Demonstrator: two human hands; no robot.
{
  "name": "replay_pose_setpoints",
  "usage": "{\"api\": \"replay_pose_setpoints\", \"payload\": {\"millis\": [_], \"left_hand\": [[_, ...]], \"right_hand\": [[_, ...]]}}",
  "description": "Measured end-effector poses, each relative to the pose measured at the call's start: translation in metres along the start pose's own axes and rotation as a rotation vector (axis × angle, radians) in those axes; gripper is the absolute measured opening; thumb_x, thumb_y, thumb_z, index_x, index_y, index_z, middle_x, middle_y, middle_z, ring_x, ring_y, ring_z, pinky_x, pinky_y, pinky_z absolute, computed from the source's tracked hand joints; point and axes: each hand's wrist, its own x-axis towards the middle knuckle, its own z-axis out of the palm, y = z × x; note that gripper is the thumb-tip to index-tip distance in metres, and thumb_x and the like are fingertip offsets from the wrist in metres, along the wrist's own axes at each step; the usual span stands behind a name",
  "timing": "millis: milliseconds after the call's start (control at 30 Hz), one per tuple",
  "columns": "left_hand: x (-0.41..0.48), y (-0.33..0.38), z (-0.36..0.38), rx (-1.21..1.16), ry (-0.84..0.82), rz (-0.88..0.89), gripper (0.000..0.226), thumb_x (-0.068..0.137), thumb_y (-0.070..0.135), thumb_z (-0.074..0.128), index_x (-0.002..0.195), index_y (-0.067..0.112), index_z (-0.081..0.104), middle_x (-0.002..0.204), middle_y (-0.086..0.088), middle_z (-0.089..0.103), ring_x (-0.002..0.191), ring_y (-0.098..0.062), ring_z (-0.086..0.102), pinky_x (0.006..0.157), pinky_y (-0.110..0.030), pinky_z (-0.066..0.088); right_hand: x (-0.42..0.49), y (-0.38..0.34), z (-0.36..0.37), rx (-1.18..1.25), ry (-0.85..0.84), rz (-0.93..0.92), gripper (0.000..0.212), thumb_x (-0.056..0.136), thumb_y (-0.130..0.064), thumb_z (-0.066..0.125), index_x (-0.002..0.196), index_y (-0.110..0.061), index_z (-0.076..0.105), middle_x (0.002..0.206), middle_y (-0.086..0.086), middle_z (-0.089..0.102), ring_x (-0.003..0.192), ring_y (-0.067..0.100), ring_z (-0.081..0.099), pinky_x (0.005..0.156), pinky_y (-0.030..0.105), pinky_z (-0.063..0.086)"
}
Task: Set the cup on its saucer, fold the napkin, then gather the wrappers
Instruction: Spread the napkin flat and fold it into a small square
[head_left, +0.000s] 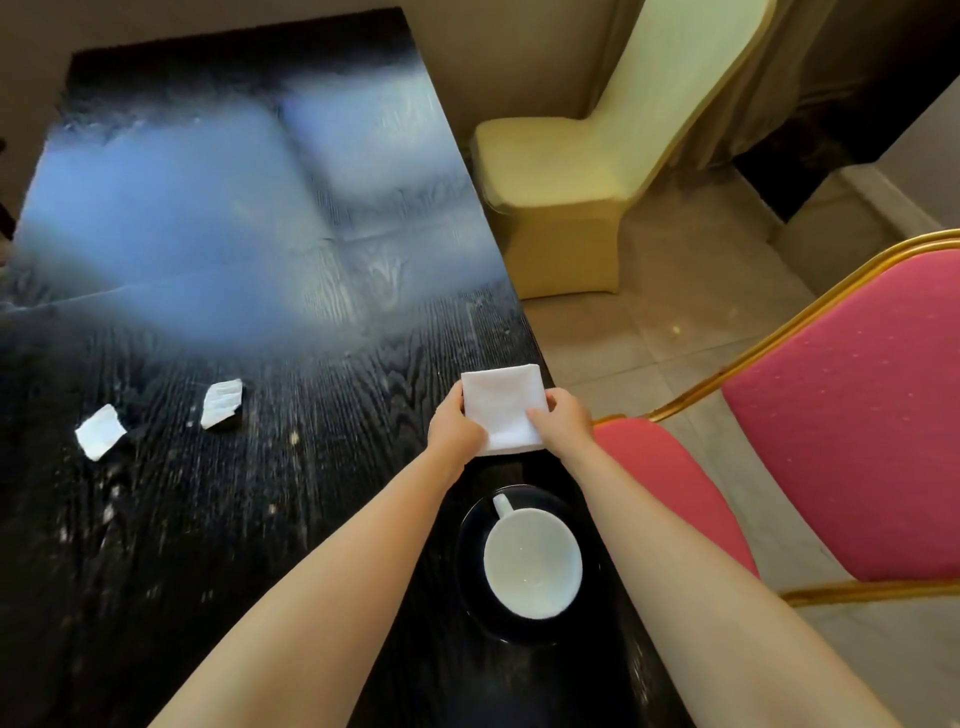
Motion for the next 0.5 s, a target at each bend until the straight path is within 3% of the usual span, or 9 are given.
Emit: {"api": "replay_pose_setpoints", "payload": {"millis": [100,233,300,367,500], "left_hand": [[0.004,-0.003,0.0,0.143,0.037,0.039,0.062,0.07,-0.014,0.048,0.122,0.02,0.05,0.112,-0.007,0.06,0.103,-0.025,0.056,0.086,-0.043,0.053],[0.007,-0.01,-0.005,0.204,0.035,0.105,0.062,0.072,-0.008,0.06,0.126,0.019,0.046,0.101,0.01,0.057,0.103,-0.021,0.056,0.067,-0.022,0.048],[0.008,-0.013,-0.013,0.241,0.018,0.081,0.074,0.077,0.001,0.065,0.141,0.017,0.033,0.127,0.003,0.053,0.121,-0.023,0.05,0.087,-0.03,0.05],[0.011,-0.017,-0.026,0.308,0.016,0.069,0.077,0.082,0.012,0.065,0.146,0.018,0.023,0.147,-0.005,0.039,0.132,-0.024,0.04,0.105,-0.039,0.038],[0.01,-0.028,-0.077,0.474,0.058,0.182,0.063,0.089,0.025,0.057,0.145,0.016,0.028,0.15,-0.008,0.037,0.137,-0.026,0.034,0.113,-0.042,0.03]], "right_hand": [[0.003,-0.001,0.003,-0.118,0.022,-0.045,0.032,0.087,-0.011,0.051,0.117,-0.003,0.057,0.122,0.02,0.051,0.11,0.036,0.05,0.089,0.035,0.042],[0.004,-0.006,0.005,-0.193,0.015,-0.094,0.032,0.087,-0.006,0.05,0.118,-0.004,0.053,0.123,0.02,0.047,0.113,0.037,0.046,0.092,0.036,0.041],[0.003,-0.01,0.006,-0.247,0.006,-0.106,0.036,0.087,-0.006,0.05,0.122,-0.004,0.049,0.126,0.02,0.045,0.117,0.036,0.043,0.094,0.037,0.04],[0.0,-0.016,0.008,-0.322,0.034,-0.13,0.042,0.086,-0.004,0.049,0.128,-0.007,0.044,0.129,0.018,0.042,0.12,0.035,0.038,0.096,0.036,0.038],[-0.009,-0.038,0.016,-0.525,0.091,-0.305,0.058,0.086,-0.005,0.052,0.141,-0.009,0.032,0.14,0.013,0.039,0.124,0.032,0.035,0.099,0.037,0.036]]}}
